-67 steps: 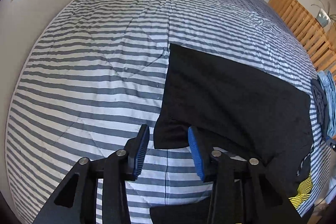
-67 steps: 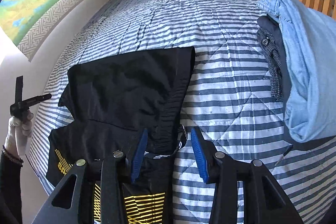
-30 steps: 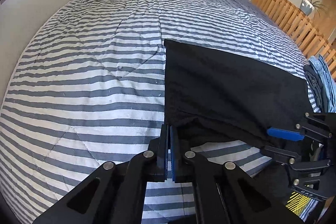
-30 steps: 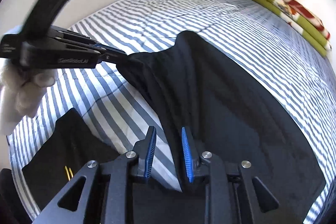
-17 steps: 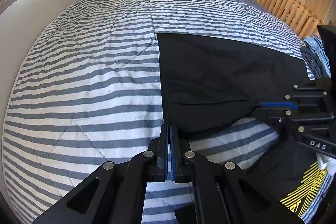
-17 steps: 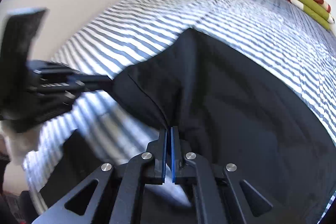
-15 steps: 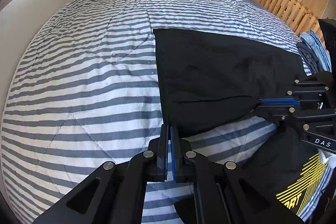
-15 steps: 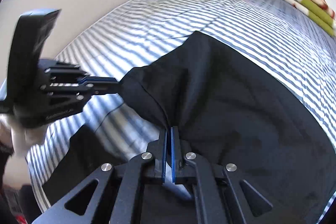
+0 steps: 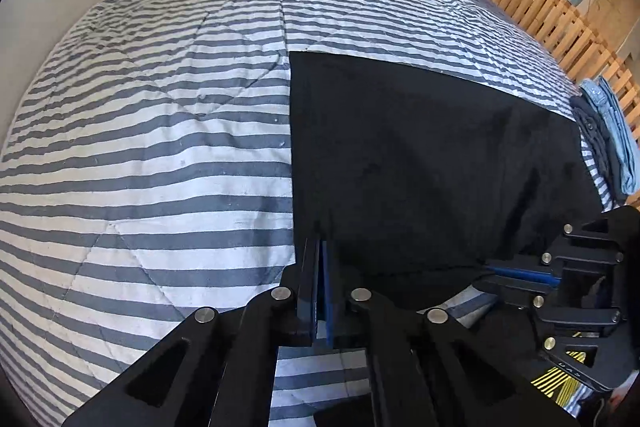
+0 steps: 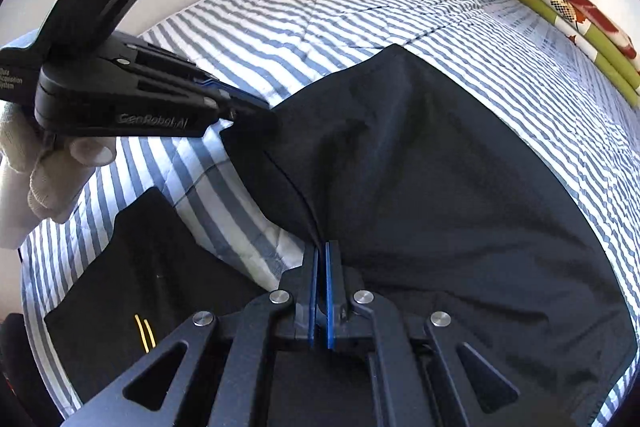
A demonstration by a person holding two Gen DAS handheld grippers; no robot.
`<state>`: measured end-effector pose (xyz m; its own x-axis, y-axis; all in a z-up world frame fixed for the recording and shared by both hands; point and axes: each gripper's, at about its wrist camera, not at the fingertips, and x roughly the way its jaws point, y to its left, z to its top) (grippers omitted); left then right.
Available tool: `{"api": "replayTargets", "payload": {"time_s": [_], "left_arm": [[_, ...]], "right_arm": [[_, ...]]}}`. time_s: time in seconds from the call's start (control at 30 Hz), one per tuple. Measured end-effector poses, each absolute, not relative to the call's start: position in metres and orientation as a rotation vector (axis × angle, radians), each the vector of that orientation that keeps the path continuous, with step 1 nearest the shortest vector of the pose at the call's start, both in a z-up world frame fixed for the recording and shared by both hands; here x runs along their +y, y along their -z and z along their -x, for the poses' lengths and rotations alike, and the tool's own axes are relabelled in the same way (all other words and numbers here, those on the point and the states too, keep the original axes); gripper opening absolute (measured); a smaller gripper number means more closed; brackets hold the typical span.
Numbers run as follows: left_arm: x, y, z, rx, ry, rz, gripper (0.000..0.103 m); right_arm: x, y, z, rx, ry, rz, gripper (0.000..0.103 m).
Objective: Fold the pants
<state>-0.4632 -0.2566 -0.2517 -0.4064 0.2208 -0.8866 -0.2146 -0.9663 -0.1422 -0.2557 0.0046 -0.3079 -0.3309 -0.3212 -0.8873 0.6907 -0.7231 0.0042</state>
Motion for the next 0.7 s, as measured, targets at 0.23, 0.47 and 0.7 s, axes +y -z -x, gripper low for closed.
{"api": "replayTargets", "payload": {"time_s": [0.23, 0.47, 0.7], "left_arm": [[-0.27, 0.24, 0.438, -0.009, -2.473, 1.5, 0.001], [-0.271, 0.255, 0.421, 0.112, -2.436, 1.62, 0.002], [-0.285, 0.219, 0.456, -0.107, -2.484, 1.552, 0.025]], "right_arm": [[0.006, 0.311, 0.249, 0.521, 2.035, -1.273, 0.007], [0.105, 0.264, 0.231, 0.235, 2.122, -1.25, 0.035], [0.266, 0.259, 0.245, 0.056, 2.412, -1.402, 0.035]]}}
